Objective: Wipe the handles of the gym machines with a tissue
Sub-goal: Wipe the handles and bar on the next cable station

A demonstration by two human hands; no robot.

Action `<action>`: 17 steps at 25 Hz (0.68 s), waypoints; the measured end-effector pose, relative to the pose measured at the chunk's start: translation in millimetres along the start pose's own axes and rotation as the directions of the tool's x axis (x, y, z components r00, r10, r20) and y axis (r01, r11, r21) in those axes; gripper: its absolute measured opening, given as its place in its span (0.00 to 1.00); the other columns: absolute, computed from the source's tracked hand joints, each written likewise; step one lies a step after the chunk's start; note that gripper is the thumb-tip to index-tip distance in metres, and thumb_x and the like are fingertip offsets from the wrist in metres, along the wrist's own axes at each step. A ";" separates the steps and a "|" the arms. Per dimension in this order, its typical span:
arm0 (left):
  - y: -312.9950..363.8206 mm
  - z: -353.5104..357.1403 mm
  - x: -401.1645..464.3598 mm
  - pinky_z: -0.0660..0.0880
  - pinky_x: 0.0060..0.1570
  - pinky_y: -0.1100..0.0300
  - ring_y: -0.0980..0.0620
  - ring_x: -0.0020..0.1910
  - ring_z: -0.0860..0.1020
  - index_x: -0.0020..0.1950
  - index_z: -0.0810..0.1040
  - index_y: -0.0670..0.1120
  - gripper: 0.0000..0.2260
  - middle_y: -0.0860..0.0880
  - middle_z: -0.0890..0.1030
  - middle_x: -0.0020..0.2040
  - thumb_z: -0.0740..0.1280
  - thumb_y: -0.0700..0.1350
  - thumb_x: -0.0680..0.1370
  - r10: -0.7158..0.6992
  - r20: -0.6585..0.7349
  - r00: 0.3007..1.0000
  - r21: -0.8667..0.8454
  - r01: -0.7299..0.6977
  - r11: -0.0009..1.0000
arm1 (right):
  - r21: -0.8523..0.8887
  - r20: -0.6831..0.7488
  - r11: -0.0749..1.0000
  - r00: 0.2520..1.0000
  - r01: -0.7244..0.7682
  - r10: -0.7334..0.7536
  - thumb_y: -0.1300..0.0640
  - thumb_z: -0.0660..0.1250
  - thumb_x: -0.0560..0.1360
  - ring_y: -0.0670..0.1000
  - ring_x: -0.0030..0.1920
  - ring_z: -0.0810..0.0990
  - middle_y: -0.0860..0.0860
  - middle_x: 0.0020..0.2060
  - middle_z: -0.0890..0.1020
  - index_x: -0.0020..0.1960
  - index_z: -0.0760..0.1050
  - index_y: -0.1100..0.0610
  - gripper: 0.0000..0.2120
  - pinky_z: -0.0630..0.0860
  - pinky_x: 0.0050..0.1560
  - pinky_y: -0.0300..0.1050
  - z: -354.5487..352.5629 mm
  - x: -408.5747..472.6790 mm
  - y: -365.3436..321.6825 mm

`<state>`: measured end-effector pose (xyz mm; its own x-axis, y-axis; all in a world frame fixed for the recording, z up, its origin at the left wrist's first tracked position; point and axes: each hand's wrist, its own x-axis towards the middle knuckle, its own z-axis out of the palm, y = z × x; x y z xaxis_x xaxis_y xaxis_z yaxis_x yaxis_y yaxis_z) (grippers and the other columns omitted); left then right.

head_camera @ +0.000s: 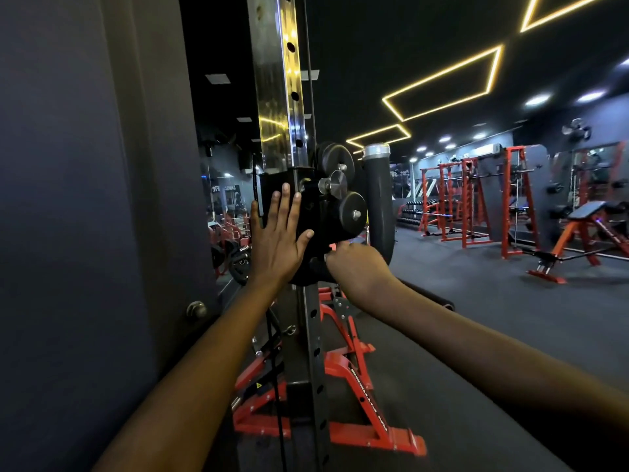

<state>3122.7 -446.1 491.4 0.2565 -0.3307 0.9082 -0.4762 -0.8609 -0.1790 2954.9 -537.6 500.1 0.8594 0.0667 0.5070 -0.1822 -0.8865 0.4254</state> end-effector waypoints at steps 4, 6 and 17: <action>2.0 -3.0 -1.3 0.29 0.70 0.45 0.50 0.78 0.44 0.77 0.39 0.46 0.31 0.47 0.40 0.78 0.35 0.62 0.78 -0.008 0.050 0.999 0.025 0.007 1.000 | 0.003 -0.076 0.995 0.992 0.096 -0.096 0.67 0.52 0.77 0.59 0.57 0.76 0.59 0.56 0.76 0.60 0.73 0.64 0.15 0.74 0.50 0.48 13.4 6.0 -1.6; 1.8 -4.7 -1.7 0.27 0.69 0.45 0.52 0.78 0.41 0.76 0.37 0.46 0.32 0.48 0.37 0.77 0.33 0.63 0.78 -0.012 0.072 0.997 0.026 0.011 1.000 | -0.047 -0.290 0.976 0.932 0.212 -0.217 0.66 0.52 0.73 0.58 0.47 0.80 0.58 0.45 0.80 0.48 0.79 0.64 0.16 0.76 0.46 0.47 33.6 -13.7 12.6; 0.5 -16.4 -4.9 0.23 0.67 0.45 0.53 0.77 0.38 0.75 0.34 0.46 0.30 0.49 0.34 0.76 0.38 0.61 0.80 0.043 0.134 0.990 0.031 -0.048 0.998 | 0.995 -0.098 0.096 0.576 0.034 0.812 0.71 0.56 0.76 0.48 0.42 0.76 0.52 0.43 0.78 0.51 0.77 0.60 0.13 0.74 0.48 0.40 100.0 -44.8 45.1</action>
<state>3107.4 -438.6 493.1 0.3461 -0.4164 0.8407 -0.4615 -0.8558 -0.2338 2955.9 -626.3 421.6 0.3001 -0.6366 0.7105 0.4870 -0.5382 -0.6879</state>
